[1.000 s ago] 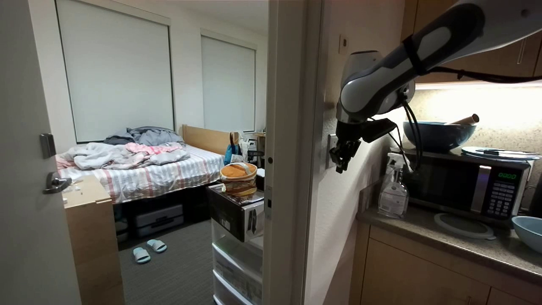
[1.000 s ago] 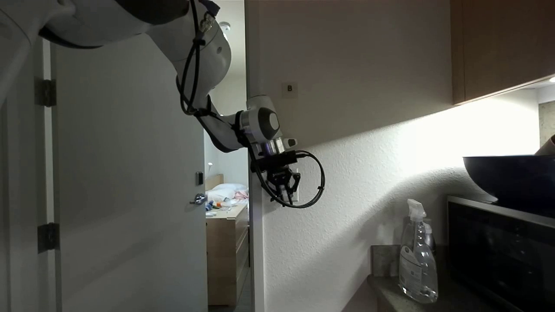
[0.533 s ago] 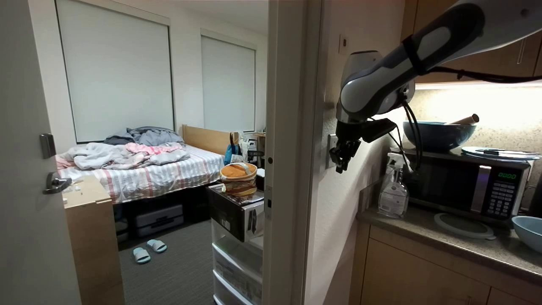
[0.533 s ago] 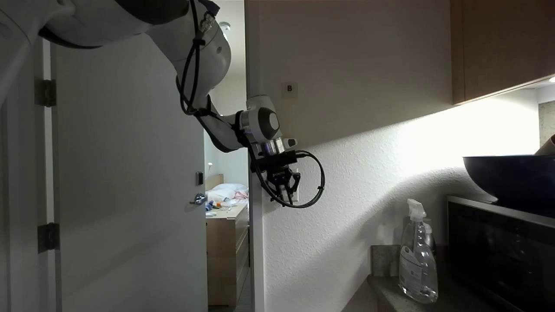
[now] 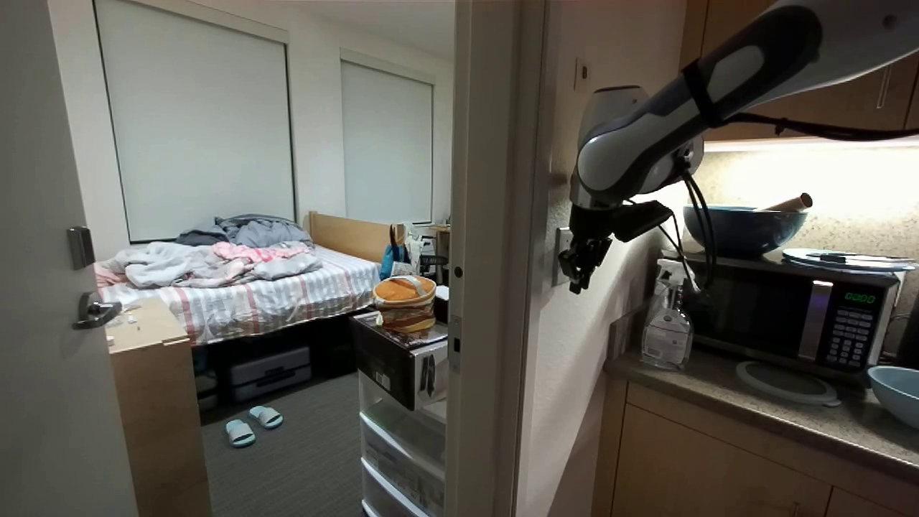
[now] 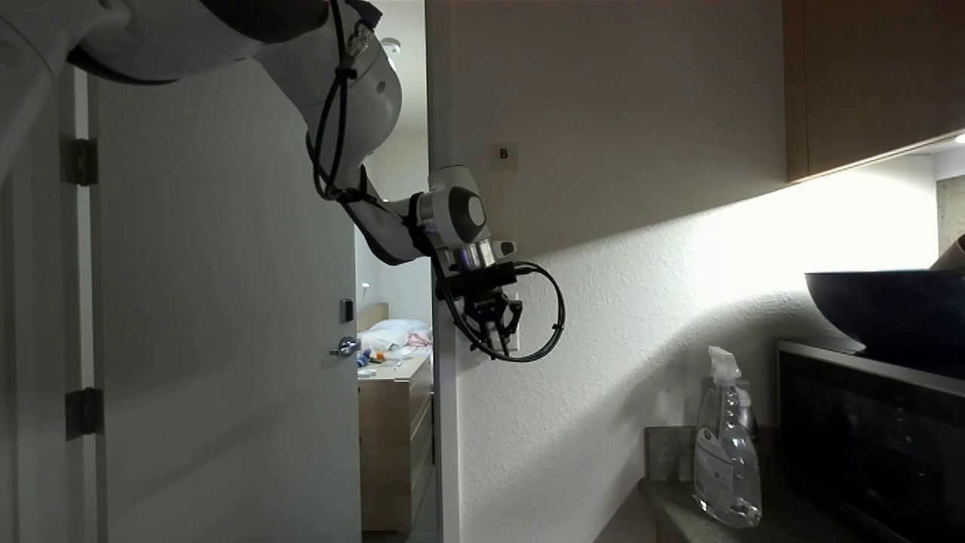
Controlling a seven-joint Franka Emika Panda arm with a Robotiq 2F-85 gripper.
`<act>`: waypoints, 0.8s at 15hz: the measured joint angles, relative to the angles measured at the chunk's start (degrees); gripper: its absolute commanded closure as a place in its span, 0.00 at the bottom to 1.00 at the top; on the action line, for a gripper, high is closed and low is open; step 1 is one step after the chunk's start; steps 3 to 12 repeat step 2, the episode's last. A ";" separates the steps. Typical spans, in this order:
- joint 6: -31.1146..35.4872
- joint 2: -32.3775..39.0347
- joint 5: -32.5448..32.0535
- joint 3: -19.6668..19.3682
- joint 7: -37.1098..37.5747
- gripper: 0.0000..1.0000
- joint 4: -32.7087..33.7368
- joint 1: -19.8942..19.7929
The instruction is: Flip the switch on the wall
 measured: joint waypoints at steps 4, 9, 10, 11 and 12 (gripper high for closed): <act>0.00 0.00 0.00 0.00 0.00 0.74 0.00 0.00; 0.00 0.00 0.00 0.00 0.00 0.74 0.00 0.00; 0.00 0.00 0.00 0.00 0.00 0.74 0.00 0.00; 0.00 0.00 0.00 0.00 0.00 0.74 0.00 0.00; 0.00 0.00 0.00 0.00 0.00 0.74 0.00 0.00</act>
